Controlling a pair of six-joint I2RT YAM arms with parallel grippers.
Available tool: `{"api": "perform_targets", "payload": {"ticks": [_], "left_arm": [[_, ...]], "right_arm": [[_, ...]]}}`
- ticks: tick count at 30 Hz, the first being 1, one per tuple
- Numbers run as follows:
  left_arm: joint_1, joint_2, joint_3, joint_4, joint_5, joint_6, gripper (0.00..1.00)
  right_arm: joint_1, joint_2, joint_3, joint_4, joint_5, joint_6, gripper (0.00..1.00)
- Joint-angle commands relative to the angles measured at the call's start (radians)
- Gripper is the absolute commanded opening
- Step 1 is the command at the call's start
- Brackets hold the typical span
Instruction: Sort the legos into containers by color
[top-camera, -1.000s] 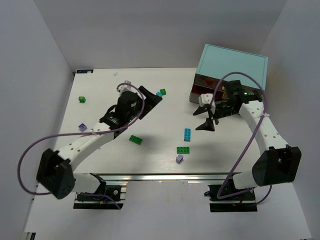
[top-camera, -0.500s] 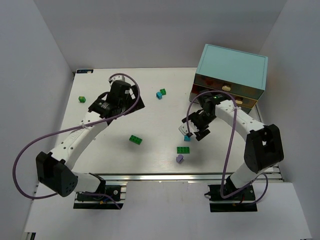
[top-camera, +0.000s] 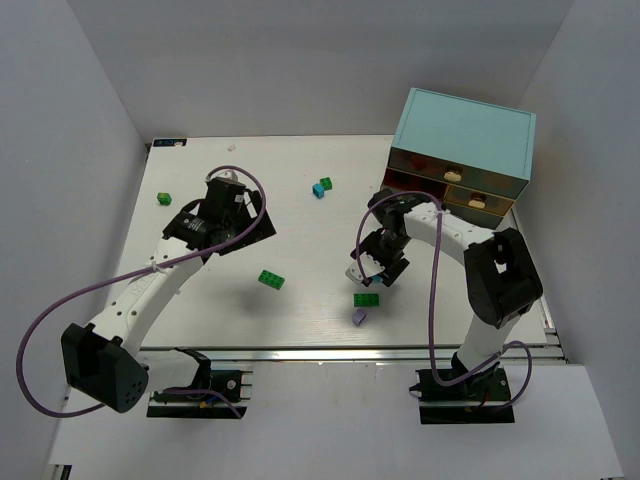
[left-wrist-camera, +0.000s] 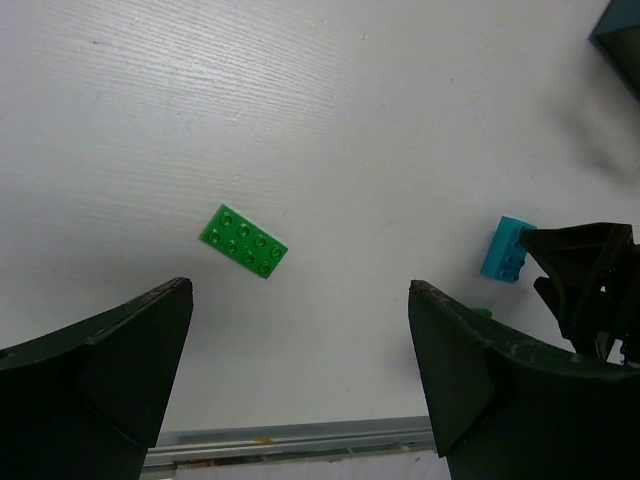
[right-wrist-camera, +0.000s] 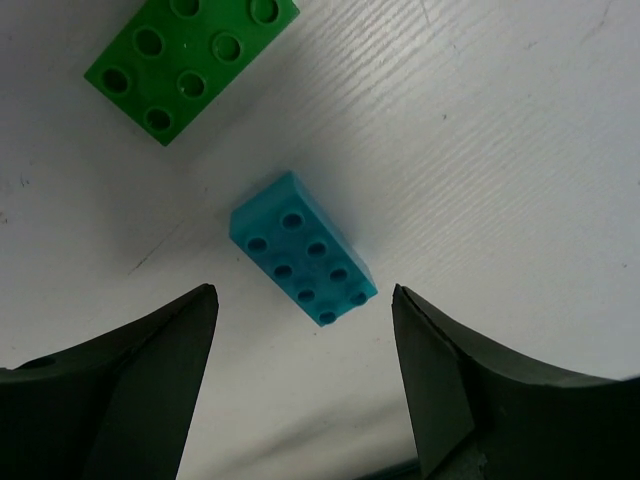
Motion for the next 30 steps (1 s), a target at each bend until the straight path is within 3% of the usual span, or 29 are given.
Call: {"api": "perform_targets", "payload": {"ticks": [1,5,17,21,23,24,27,30], "left_arm": [[0.016,-0.044,-0.021,-0.004,0.024,-0.006,0.98],[0.025,-0.044,-0.032,-0.001,0.037,-0.008,0.98],[0.052,-0.04,-0.044,0.01,0.067,-0.008,0.98],[0.052,-0.046,-0.06,0.019,0.074,-0.014,0.98],[0.052,-0.047,-0.061,0.021,0.076,-0.017,0.98],[0.052,-0.049,-0.061,0.022,0.076,-0.018,0.98],[0.052,-0.047,-0.06,0.022,0.076,-0.018,0.98],[0.052,-0.041,-0.058,0.027,0.077,-0.018,0.98]], "right_arm": [[0.022,0.014,-0.013,0.013,0.024,-0.237,0.76],[0.039,0.024,-0.022,0.025,0.032,-0.243,0.75],[0.059,0.083,-0.039,0.036,0.072,-0.225,0.61],[0.056,0.083,-0.016,0.008,0.055,-0.191,0.45],[0.054,0.077,0.007,-0.01,0.021,-0.165,0.33],[0.05,0.066,0.018,-0.019,0.003,-0.15,0.21],[0.05,0.038,0.084,-0.041,-0.084,-0.028,0.09],[0.047,0.026,0.232,-0.032,-0.231,0.27,0.02]]}}
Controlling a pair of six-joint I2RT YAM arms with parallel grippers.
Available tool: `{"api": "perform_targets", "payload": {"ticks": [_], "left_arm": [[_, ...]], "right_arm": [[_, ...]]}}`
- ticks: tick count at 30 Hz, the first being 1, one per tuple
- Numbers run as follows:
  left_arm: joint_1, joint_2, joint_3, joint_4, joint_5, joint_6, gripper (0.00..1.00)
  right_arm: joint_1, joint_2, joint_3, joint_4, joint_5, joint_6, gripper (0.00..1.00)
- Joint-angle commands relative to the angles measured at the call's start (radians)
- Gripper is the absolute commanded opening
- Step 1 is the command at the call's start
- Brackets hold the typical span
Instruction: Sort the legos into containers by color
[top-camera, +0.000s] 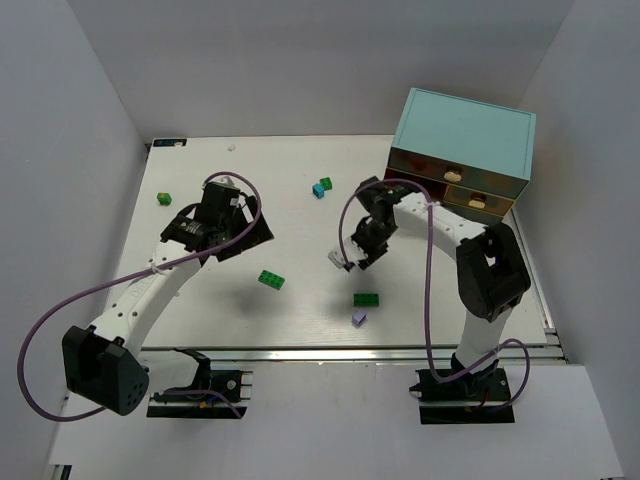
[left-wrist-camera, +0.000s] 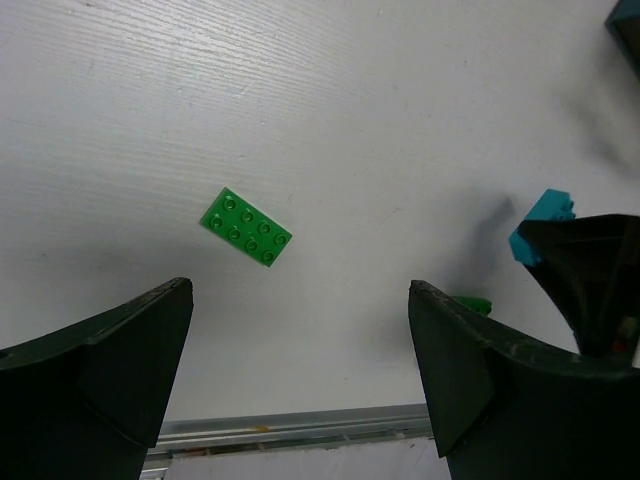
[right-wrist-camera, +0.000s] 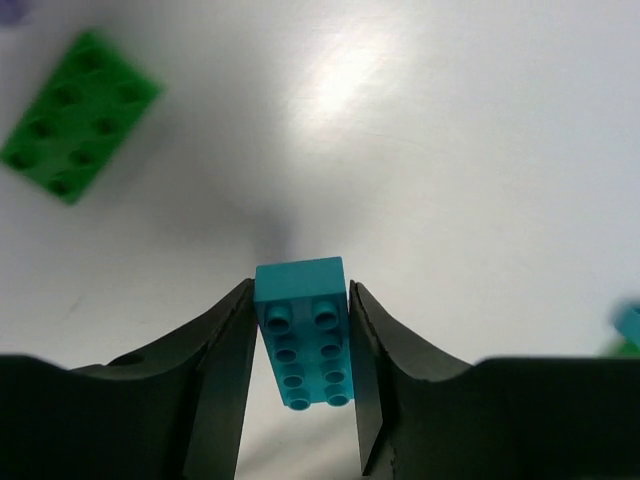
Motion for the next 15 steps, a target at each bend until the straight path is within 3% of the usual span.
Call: {"api": "perform_targets", "payload": {"ticks": [1,2,6,9,15], "left_arm": [[0.014,-0.021,0.001,0.022,0.014,-0.003,0.98],[0.014,-0.02,0.0,0.027,0.017,-0.003,0.98],[0.014,-0.001,0.006,0.047,0.039,-0.004,0.98],[0.014,0.018,0.012,0.06,0.054,-0.001,0.98],[0.014,0.049,0.03,0.082,0.062,0.009,0.98]], "right_arm": [[-0.004,-0.043,0.181,-0.003,-0.184,0.291,0.01],[-0.009,-0.04,0.285,0.006,-0.2,0.496,0.0],[-0.024,-0.014,0.488,0.072,-0.171,0.945,0.0],[-0.064,0.005,0.574,0.104,-0.07,1.151,0.0],[-0.163,0.0,0.572,0.113,0.065,1.262,0.0]]}}
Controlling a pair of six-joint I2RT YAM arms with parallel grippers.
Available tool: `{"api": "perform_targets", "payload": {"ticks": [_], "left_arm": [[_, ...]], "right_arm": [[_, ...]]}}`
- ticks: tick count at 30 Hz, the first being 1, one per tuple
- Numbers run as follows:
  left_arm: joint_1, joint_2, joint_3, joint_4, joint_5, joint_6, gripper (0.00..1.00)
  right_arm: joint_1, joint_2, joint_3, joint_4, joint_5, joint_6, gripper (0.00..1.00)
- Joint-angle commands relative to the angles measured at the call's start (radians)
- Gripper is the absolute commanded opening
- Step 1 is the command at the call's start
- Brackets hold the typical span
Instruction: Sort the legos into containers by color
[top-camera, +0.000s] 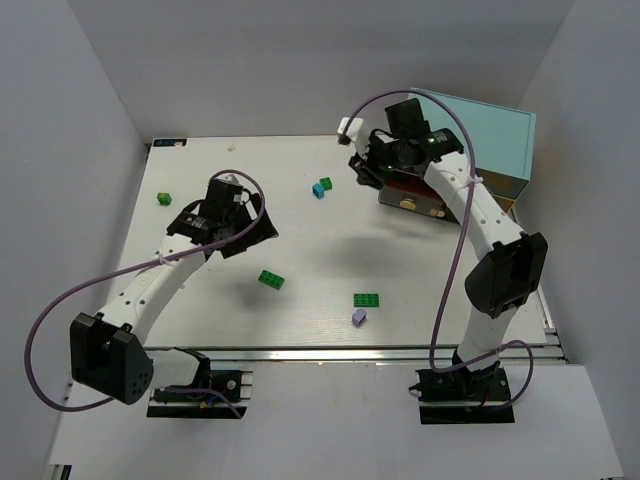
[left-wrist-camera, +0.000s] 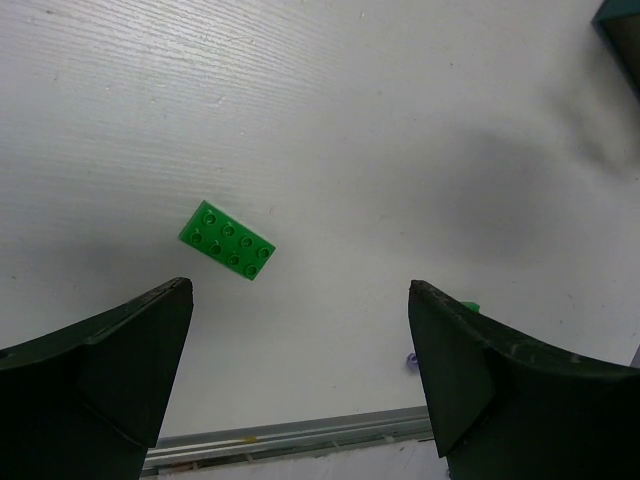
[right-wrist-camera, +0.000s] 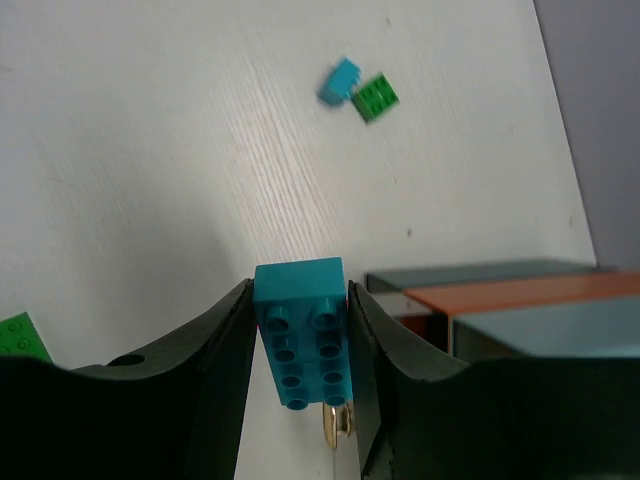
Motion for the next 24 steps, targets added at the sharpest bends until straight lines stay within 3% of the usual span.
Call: {"api": "perform_targets", "payload": {"ticks": [1,6,13,24], "left_arm": [[0.004,0.006,0.033,0.034,0.017,0.011,0.98],[0.004,0.034,0.042,0.051,0.066,0.018,0.98],[0.004,0.058,0.051,0.066,0.09,0.018,0.98],[0.004,0.074,0.045,0.091,0.124,0.011,0.98]], "right_arm": [[-0.055,-0.007,-0.027,0.016,0.091,0.152,0.0],[-0.109,-0.028,-0.057,0.044,0.105,0.105,0.0],[-0.163,-0.056,-0.172,0.136,0.093,-0.095,0.01],[-0.212,-0.028,-0.161,0.183,0.096,-0.221,0.06]]}}
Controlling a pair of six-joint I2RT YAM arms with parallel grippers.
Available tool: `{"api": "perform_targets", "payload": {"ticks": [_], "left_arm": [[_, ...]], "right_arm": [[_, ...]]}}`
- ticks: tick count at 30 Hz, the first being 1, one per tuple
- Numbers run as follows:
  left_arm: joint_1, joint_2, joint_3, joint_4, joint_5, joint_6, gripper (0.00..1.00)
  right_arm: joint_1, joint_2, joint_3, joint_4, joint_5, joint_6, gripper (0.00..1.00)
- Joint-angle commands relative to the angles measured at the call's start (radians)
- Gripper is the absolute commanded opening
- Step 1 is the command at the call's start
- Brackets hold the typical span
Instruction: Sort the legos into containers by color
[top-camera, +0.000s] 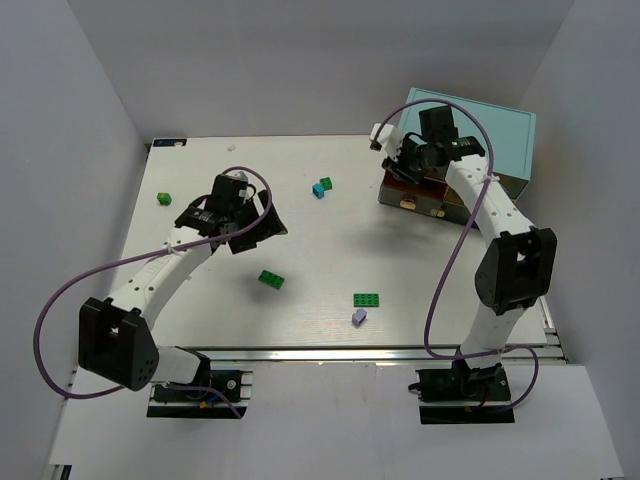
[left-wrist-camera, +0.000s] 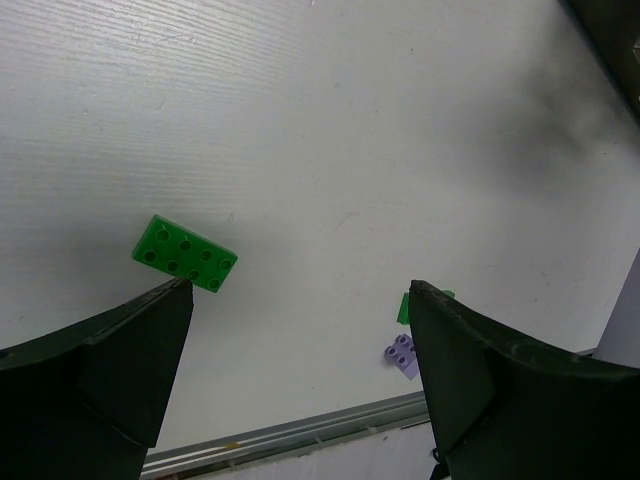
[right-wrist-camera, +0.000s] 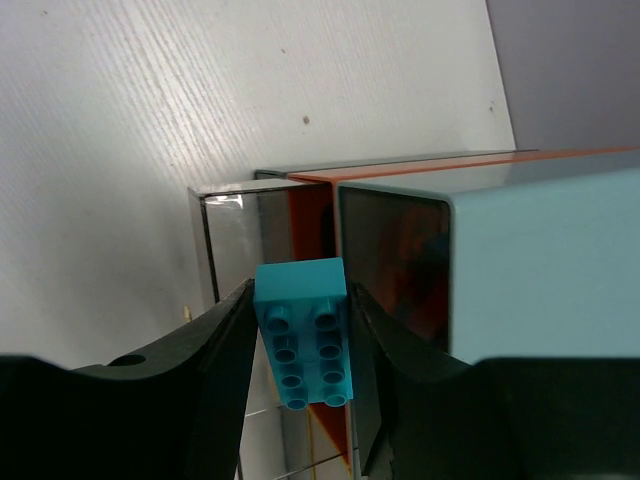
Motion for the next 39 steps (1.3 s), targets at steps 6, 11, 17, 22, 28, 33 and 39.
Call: {"api": "perform_targets", "payload": {"ticks": [6,11,17,22,28,33,39], "left_arm": [[0.004,0.013,0.034,0.031,0.037,0.003,0.98],[0.004,0.018,0.039,0.037,0.045,0.006,0.98],[0.004,0.056,0.059,0.077,0.082,0.007,0.98],[0.004,0.16,0.128,0.12,0.125,0.001,0.98],[0.004,0.391,0.272,0.203,0.209,-0.049,0.73],[0.004,0.622,0.493,0.162,0.153,-0.068,0.61],[-0.025,0.905,0.864,0.036,0.065,-0.089,0.75]], "right_arm": [[-0.02,-0.024,-0.038,0.099,0.019,-0.063,0.19],[-0.022,-0.027,-0.057,0.096,0.021,-0.047,0.43],[-0.029,-0.024,-0.059,0.078,0.013,-0.008,0.58],[-0.033,-0.024,-0.02,0.048,-0.021,0.041,0.58],[-0.037,-0.077,0.044,0.067,-0.081,0.216,0.44],[-0.051,-0.18,0.001,0.14,-0.14,0.425,0.25],[-0.08,-0.312,-0.124,0.24,-0.275,0.554,0.74]]}}
